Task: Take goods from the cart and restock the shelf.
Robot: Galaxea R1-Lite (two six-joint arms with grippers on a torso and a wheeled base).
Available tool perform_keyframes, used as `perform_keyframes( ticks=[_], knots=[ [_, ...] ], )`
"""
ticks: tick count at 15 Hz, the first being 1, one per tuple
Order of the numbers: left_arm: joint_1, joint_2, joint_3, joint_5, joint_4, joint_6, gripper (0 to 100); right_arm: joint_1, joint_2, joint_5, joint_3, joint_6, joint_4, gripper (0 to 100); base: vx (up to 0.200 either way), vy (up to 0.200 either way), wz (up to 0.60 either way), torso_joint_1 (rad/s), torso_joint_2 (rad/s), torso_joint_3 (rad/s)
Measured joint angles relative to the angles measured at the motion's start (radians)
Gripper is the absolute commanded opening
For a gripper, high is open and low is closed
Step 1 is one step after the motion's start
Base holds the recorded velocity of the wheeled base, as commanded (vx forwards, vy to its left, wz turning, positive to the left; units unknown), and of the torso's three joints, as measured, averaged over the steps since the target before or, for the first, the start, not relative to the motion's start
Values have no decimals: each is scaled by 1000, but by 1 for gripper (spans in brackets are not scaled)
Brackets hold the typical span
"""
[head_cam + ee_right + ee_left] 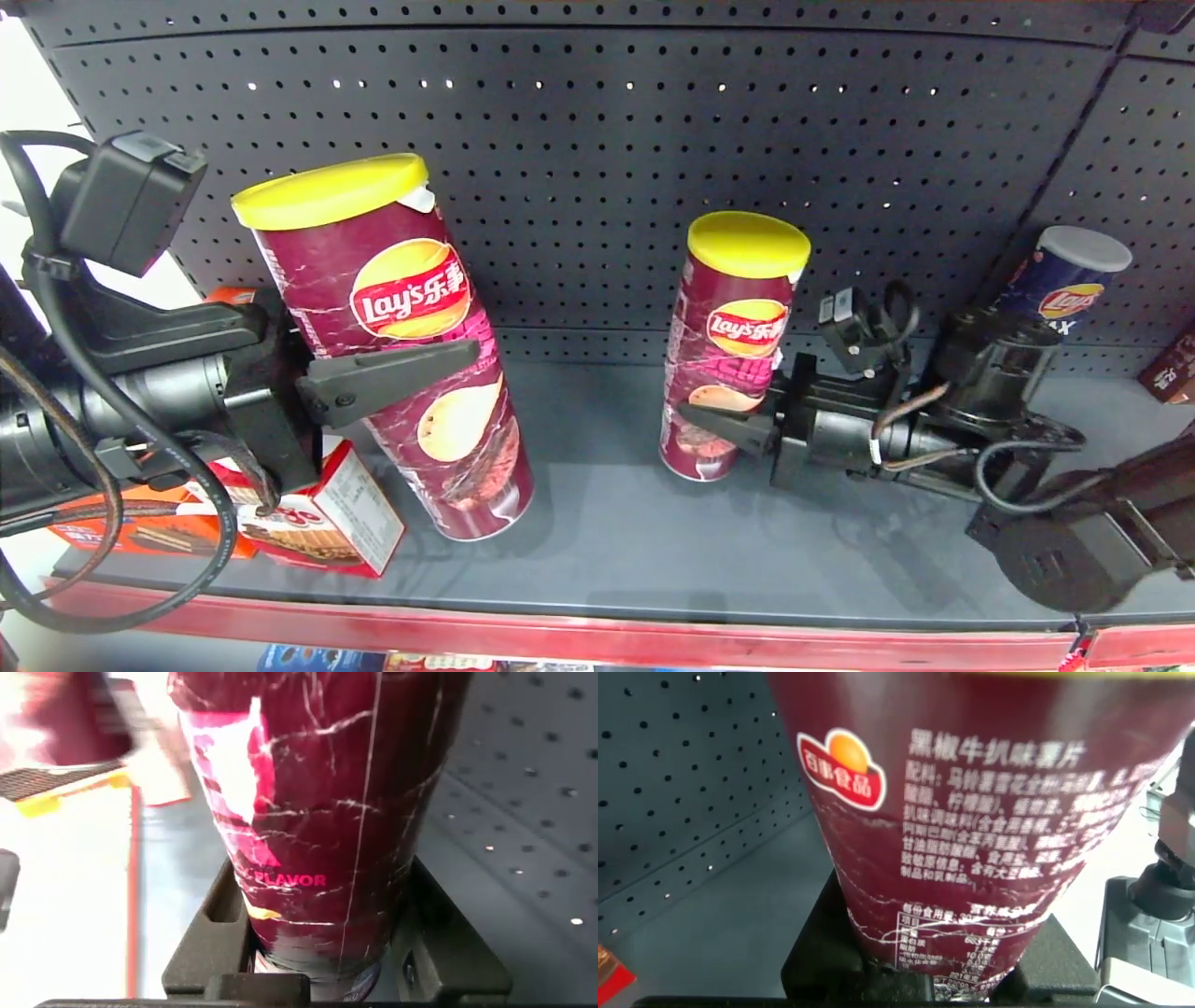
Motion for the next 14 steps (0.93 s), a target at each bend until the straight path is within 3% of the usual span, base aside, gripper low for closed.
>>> perform_keyframes(
  ticks=[6,14],
  knots=[
    [0,0,-4,2,0,-1,0,64,-64,-21,267,-6,-212,0,0,0,0,0,0,0],
    [6,-3,-2,1,0,-2,0,57,69,-17,313,-20,-317,0,0,0,0,0,0,0]
  ],
)
